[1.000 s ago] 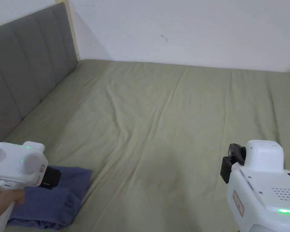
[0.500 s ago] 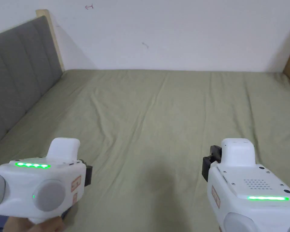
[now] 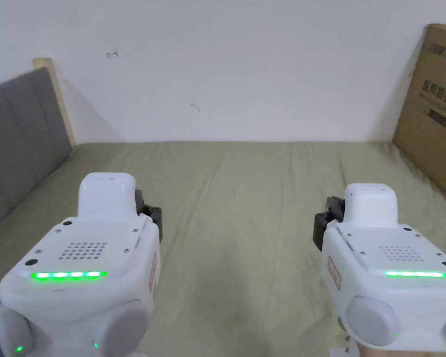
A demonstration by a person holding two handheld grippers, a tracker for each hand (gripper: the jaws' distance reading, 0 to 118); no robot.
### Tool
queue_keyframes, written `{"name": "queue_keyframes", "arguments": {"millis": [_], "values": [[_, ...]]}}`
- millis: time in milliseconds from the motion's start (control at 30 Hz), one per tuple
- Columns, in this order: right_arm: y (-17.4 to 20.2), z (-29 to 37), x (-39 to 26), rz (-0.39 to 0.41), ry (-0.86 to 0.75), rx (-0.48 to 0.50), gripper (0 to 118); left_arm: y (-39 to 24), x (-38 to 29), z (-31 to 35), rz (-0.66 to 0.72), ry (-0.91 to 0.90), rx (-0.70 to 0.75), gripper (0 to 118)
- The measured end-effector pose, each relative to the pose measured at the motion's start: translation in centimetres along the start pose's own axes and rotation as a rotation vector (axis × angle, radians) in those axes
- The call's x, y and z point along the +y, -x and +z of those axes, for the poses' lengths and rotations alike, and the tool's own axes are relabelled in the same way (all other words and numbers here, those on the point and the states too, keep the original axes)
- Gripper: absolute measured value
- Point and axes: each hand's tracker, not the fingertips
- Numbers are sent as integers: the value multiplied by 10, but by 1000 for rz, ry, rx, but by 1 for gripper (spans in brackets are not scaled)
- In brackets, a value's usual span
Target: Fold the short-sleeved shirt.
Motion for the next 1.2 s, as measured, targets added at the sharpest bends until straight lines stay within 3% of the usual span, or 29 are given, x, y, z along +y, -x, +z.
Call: {"name": "queue_keyframes", "arguments": {"millis": [467, 533, 600, 633, 667, 700, 733, 767, 800, 1200], "values": [[-10, 15, 34, 0, -120, -2, 1, -26, 23, 11, -19, -84, -5, 0], [-10, 16, 34, -2, -117, 5, 6, -27, 21, 11, -19, -82, -7, 2], [-10, 17, 33, 4, -119, 8, 24, -28, 19, 11, -22, -75, -13, 27], [-10, 18, 32, 9, -122, 8, 31, -29, 19, 10, -27, -63, -24, 53], [-10, 18, 32, 14, -124, 5, 43, -30, 19, 9, -35, -45, -36, 87], [-10, 18, 31, 15, -126, 0, 61, -31, 18, 8, -35, -37, -31, 102], [-10, 18, 31, 15, -127, -5, 77, -32, 16, 7, -32, -37, -35, 108], [-10, 18, 31, 13, -124, -4, 90, -32, 15, 9, -24, -43, -37, 109], [-12, 18, 31, 8, -121, 8, 93, -31, 15, 10, -15, -49, -37, 109], [-7, 15, 27, 16, -114, 8, 93, -33, 21, 11, -7, -22, -43, 109]]}}
